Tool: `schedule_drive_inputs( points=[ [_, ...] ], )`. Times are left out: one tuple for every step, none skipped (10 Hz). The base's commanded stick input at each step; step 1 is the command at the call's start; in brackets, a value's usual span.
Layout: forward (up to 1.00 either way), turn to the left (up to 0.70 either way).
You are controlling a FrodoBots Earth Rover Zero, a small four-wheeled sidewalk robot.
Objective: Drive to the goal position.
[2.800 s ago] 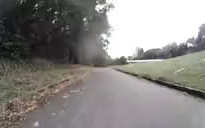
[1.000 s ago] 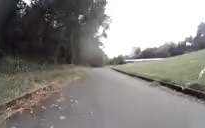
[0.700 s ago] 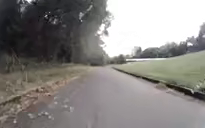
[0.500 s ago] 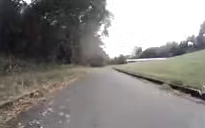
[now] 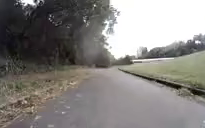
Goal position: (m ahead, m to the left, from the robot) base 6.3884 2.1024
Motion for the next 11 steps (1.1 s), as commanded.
schedule_drive_inputs(
  points=[
    [1.0,0.03],
    [1.0,0.02],
    [1.0,0.03],
    [1.0,0.02],
    [1.0,0.01],
    [1.0,-0.09],
    [1.0,-0.15],
    [1.0,-0.21],
    [1.0,-0.2],
    [1.0,-0.19],
    [1.0,-0.04]
  ],
)
